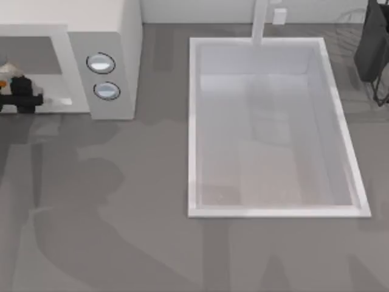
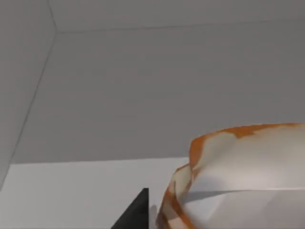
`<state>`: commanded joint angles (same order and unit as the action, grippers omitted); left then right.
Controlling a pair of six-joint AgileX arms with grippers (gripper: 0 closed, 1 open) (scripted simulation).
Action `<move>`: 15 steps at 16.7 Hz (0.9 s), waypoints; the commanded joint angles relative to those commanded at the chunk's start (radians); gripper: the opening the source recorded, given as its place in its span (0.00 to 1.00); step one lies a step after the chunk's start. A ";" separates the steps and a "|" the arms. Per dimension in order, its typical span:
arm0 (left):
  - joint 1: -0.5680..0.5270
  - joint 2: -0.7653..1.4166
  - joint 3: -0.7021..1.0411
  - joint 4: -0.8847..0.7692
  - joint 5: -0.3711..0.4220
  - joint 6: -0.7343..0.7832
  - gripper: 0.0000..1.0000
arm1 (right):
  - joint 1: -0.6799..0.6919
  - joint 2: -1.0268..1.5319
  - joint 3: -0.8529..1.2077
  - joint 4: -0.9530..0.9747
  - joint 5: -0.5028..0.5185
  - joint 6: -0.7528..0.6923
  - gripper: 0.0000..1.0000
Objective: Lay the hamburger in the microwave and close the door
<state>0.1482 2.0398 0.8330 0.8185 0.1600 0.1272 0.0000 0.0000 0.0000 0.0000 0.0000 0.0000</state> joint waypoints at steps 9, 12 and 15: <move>-0.003 0.021 -0.026 0.084 0.016 -0.050 0.00 | 0.000 0.000 0.000 0.000 0.000 0.000 1.00; -0.006 0.040 0.029 0.074 0.000 -0.053 0.00 | 0.000 0.000 0.000 0.000 0.000 0.000 1.00; -0.016 0.090 0.148 0.046 -0.027 -0.061 0.00 | 0.000 0.000 0.000 0.000 0.000 0.000 1.00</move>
<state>0.1326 2.1299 0.9807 0.8650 0.1330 0.0659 0.0000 0.0000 0.0000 0.0000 0.0000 0.0000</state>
